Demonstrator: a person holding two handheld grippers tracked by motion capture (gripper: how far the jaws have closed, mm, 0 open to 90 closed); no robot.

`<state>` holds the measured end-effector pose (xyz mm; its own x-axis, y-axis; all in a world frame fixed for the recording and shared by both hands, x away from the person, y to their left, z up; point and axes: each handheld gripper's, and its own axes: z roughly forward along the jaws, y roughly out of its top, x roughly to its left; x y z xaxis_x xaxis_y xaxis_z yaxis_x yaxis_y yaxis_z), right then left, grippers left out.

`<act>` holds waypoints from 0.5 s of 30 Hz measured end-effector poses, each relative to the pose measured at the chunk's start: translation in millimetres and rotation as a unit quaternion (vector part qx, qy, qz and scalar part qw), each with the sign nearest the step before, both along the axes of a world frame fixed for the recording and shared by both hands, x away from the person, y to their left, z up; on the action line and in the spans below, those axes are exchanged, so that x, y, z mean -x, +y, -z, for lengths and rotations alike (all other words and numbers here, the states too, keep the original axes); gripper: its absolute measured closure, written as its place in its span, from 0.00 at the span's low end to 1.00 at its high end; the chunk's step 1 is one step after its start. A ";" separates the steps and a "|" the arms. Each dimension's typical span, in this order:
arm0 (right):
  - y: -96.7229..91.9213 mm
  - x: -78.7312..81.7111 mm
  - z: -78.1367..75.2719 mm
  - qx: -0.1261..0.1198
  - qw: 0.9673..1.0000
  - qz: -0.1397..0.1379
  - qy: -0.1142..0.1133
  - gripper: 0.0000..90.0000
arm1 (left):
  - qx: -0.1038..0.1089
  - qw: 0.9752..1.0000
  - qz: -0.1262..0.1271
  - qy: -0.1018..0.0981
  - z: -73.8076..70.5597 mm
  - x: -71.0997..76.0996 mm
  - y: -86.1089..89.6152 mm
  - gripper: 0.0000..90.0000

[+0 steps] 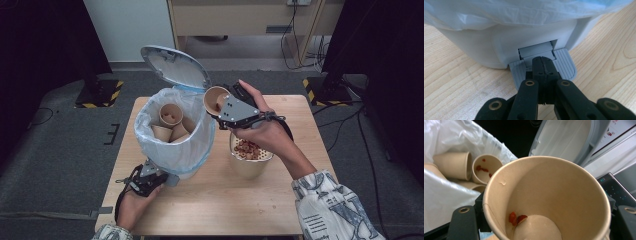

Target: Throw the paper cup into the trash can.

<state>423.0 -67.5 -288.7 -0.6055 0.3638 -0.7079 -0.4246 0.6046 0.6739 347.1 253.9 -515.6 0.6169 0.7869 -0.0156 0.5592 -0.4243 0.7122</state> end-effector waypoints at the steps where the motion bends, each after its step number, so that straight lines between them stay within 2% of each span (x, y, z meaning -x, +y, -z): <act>1: 2.4 1.1 -1.6 0.000 1.000 -0.003 0.000 0.30 | 0.000 1.000 0.000 0.000 0.0 0.0 0.0 1.00; 15: 24.6 3.8 -9.9 0.001 1.000 -0.025 0.006 0.30 | 0.000 1.000 0.001 0.001 -0.1 -0.2 0.3 1.00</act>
<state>419.2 -42.9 -278.8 -0.6313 0.3314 -0.7012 -0.4459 0.5846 0.6778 347.3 254.2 -515.5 0.6182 0.7858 -0.0168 0.5595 -0.4249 0.7116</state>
